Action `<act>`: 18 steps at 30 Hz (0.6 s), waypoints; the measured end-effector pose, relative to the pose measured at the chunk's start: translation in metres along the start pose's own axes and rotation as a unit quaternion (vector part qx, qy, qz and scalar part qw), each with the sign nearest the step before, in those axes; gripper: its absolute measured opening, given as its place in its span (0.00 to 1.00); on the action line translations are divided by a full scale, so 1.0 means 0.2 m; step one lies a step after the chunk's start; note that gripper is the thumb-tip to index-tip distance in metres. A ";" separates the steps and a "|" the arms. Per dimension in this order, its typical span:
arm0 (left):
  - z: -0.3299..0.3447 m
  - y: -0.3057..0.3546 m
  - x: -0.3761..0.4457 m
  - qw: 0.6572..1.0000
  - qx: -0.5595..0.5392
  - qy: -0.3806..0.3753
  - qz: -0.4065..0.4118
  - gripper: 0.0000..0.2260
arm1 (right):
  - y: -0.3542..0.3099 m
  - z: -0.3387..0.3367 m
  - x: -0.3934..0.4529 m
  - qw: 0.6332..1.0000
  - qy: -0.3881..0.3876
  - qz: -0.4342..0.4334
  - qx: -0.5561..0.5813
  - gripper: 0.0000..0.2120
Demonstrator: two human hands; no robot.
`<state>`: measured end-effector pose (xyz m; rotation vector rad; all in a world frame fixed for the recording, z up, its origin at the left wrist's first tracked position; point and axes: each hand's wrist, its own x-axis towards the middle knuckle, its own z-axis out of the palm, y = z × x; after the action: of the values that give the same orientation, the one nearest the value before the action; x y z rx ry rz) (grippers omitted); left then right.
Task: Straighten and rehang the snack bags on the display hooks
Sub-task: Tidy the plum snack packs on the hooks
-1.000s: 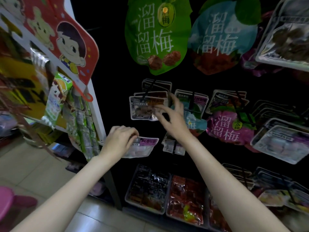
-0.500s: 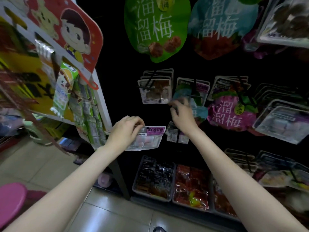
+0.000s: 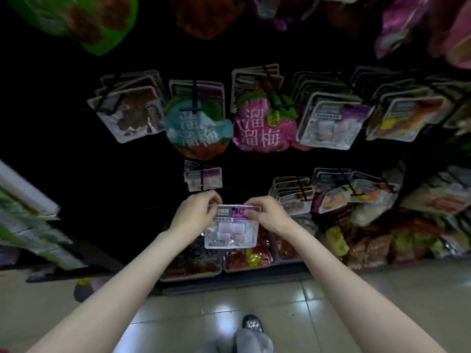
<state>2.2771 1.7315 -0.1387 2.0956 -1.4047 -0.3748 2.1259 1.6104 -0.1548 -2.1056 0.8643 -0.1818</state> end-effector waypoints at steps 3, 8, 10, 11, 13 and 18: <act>0.12 -0.09 0.01 0.996 -0.022 -0.052 -0.065 0.06 | 0.17 0.04 0.04 0.999 0.005 0.045 0.011 0.09; 0.15 -0.26 0.07 0.978 -0.016 0.025 -0.206 0.10 | 0.21 0.16 0.28 0.998 -0.003 0.062 0.015 0.09; 0.15 -0.30 0.08 0.979 0.034 0.044 -0.197 0.14 | 0.19 0.24 0.35 0.998 0.021 0.066 -0.003 0.09; 0.16 -0.31 0.08 0.981 0.045 0.039 -0.185 0.16 | 0.17 0.28 0.36 0.997 0.039 0.070 -0.012 0.09; 0.16 -0.32 0.07 0.986 0.046 0.012 -0.159 0.20 | 0.15 0.37 0.35 0.996 0.064 0.066 -0.007 0.10; 0.18 -0.34 0.08 0.988 0.047 -0.031 -0.144 0.24 | 0.11 0.49 0.36 0.997 0.044 0.053 0.019 0.13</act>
<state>2.3152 1.7249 -0.2067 2.3899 -1.1742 -0.5013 2.2098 1.6187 -0.2457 -2.0233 1.0150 -0.2346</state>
